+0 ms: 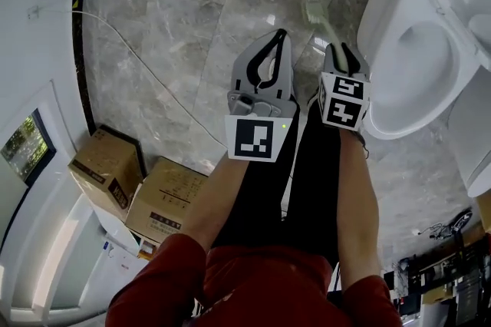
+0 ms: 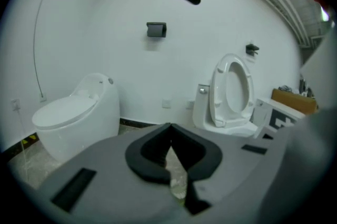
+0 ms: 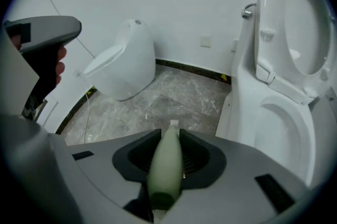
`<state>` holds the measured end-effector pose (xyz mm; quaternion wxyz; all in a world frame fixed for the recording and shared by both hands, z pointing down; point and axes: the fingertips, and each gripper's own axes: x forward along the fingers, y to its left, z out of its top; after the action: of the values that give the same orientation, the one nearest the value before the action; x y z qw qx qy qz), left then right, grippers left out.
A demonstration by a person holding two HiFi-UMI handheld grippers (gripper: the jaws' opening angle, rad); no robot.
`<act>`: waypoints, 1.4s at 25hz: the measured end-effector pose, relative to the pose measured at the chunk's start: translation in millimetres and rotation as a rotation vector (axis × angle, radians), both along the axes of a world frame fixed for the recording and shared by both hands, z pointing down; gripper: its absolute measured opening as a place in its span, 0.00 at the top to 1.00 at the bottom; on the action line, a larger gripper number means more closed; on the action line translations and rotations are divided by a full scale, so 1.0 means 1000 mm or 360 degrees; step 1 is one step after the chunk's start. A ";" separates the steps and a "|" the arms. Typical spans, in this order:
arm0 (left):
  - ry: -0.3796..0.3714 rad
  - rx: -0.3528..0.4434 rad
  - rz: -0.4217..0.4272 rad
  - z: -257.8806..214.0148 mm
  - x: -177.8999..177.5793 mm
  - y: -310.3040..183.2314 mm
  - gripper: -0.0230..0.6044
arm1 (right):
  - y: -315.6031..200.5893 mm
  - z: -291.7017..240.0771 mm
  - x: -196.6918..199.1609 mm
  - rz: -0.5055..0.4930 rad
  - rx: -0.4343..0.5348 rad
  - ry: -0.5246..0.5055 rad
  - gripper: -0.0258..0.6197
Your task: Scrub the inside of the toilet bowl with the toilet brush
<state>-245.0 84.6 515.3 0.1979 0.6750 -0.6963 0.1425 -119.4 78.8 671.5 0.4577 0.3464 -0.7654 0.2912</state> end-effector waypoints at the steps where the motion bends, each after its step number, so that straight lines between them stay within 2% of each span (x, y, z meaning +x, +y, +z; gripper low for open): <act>1: -0.0010 0.0016 0.0009 -0.015 0.002 -0.001 0.96 | 0.001 -0.018 0.001 0.0016 0.0021 -0.0022 0.80; 5: -0.0036 0.0108 0.0049 -0.088 0.011 -0.012 0.96 | 0.000 -0.104 0.012 0.0075 0.0130 -0.0089 0.80; 11: -0.0031 0.0226 0.0178 -0.202 0.041 -0.017 0.96 | 0.001 -0.242 0.055 0.0170 0.0314 -0.0133 0.80; 17: -0.0026 0.0337 0.0372 -0.271 0.106 -0.037 0.96 | -0.006 -0.324 0.120 0.0262 0.0497 -0.0131 0.80; 22: -0.0023 0.0366 0.0496 -0.294 0.176 -0.050 0.96 | -0.003 -0.344 0.187 0.0421 0.0512 -0.0127 0.80; 28: -0.0021 0.0337 0.0615 -0.293 0.258 -0.072 0.96 | -0.012 -0.338 0.262 0.0577 0.0493 -0.0151 0.80; 35: -0.0026 0.0264 0.0663 -0.265 0.314 -0.089 0.96 | -0.020 -0.305 0.325 0.0663 0.0417 -0.0131 0.80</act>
<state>68.6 -4.8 250.3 0.1024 0.8171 -0.5527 0.1280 205.8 59.2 366.8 0.3073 0.5409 -0.7267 0.2915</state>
